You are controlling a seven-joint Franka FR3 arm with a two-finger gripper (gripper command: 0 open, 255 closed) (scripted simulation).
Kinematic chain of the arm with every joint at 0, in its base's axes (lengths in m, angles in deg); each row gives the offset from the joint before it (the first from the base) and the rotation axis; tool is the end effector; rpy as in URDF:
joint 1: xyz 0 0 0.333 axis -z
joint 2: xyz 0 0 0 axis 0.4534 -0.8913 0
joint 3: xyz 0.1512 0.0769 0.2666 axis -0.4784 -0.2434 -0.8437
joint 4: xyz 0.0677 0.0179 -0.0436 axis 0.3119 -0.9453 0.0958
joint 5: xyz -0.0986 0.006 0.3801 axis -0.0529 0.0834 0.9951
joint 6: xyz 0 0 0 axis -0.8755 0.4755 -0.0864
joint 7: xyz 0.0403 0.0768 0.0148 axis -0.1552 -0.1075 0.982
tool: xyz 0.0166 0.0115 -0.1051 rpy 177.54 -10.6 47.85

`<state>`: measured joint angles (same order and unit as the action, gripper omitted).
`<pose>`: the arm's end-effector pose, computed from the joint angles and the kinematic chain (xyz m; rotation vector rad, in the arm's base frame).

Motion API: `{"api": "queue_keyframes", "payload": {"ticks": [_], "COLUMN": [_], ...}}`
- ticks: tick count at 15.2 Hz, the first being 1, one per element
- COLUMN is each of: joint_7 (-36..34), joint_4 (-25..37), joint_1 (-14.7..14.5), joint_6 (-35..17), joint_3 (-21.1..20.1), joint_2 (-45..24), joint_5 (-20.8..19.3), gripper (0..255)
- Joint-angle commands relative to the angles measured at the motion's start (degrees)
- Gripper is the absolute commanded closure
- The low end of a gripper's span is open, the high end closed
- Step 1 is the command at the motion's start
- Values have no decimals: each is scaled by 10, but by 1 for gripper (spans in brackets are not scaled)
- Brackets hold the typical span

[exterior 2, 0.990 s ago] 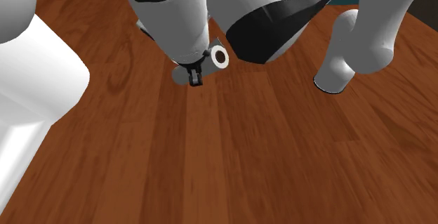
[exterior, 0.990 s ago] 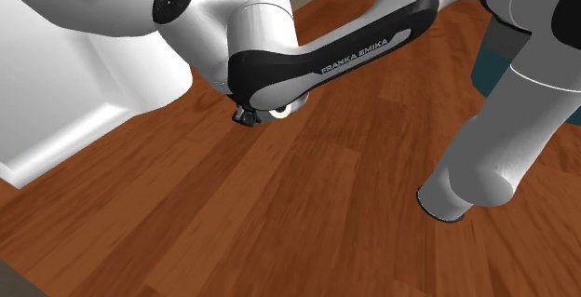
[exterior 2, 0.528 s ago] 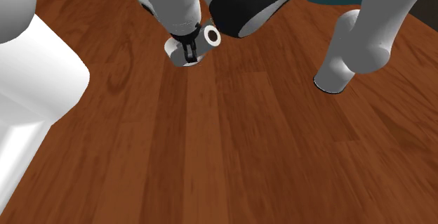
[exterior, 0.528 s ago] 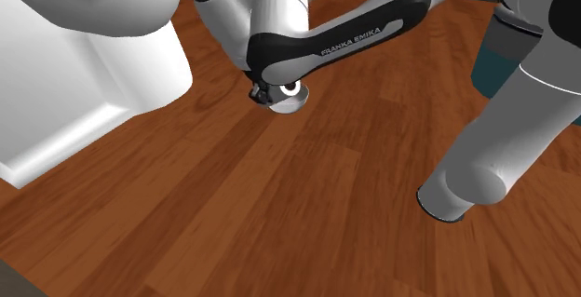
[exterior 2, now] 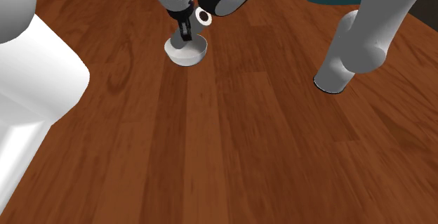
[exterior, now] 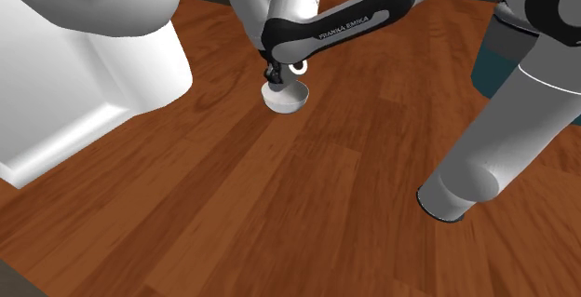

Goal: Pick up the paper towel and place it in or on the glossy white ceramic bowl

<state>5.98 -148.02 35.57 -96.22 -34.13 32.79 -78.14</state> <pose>0.5391 0.1035 0.4637 2.5234 0.4484 0.0309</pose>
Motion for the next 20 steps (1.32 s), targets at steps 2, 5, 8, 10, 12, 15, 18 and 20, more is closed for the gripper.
{"api": "queue_keyframes", "payload": {"ticks": [2,5,8,10,12,15,18,20], "joint_7": [32,61,48,39,29,15,0,-12], "joint_4": [14,31,17,9,1,-10,-19,-26], "joint_1": [21,40,40,41,41,41,41,41], "joint_6": [-21,-39,-55,-65,-75,-90,-105,-116], "joint_3": [21,40,40,41,42,42,43,45], "joint_2": [-14,-31,-38,-43,-49,-58,-69,-78], "joint_5": [-12,-21,-29,-35,-41,-51,-62,-71], "gripper": [255,255,255,255,255,255,255,255]}}
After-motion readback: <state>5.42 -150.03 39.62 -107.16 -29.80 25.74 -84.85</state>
